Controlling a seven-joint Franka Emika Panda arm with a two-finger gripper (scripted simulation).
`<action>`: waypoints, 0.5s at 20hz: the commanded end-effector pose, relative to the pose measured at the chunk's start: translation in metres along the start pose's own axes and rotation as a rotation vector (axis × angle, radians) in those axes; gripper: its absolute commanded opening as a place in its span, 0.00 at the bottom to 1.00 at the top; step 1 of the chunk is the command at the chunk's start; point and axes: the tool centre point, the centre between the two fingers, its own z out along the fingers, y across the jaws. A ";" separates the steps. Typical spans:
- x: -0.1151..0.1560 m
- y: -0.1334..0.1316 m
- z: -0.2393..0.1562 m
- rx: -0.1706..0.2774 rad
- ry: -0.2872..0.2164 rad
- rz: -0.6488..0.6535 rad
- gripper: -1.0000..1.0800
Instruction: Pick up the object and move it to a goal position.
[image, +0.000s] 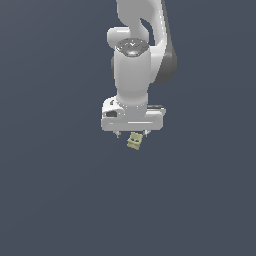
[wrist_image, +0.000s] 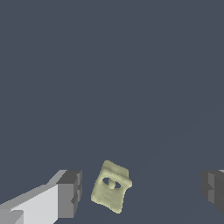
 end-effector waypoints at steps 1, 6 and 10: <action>0.000 0.000 0.000 0.000 0.000 0.000 0.96; 0.003 0.006 0.000 -0.005 0.004 -0.013 0.96; 0.005 0.012 0.001 -0.010 0.008 -0.024 0.96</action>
